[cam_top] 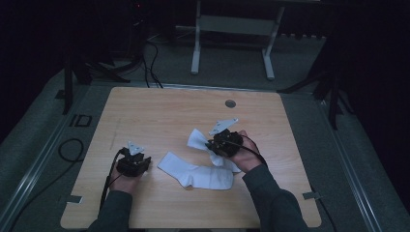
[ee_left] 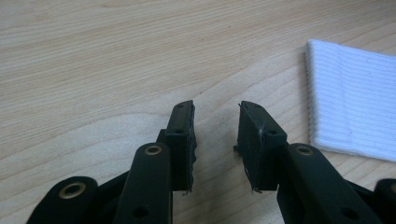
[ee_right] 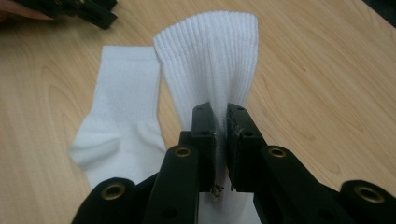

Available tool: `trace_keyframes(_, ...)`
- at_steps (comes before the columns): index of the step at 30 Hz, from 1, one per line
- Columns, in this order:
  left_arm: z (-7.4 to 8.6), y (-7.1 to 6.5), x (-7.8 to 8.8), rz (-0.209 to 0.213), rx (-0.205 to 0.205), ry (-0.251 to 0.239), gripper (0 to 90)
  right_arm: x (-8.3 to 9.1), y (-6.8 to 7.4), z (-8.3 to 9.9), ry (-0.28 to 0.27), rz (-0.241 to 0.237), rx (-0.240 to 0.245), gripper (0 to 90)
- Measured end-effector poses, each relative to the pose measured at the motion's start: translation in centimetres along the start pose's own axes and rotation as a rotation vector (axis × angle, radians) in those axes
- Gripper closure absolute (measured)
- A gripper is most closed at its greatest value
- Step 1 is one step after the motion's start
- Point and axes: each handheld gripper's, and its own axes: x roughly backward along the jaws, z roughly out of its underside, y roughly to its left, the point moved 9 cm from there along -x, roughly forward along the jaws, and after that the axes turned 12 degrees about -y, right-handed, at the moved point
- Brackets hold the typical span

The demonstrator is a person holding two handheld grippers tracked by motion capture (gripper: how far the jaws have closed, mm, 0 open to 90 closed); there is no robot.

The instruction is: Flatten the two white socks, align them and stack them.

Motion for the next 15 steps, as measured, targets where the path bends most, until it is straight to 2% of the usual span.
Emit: trace_keyframes(15, 0.0, -0.9, 0.0, 0.024, -0.022, 0.001, 66.2, 2.8, 1.6, -3.8, -0.065, 0.009, 0.088, 82.4)
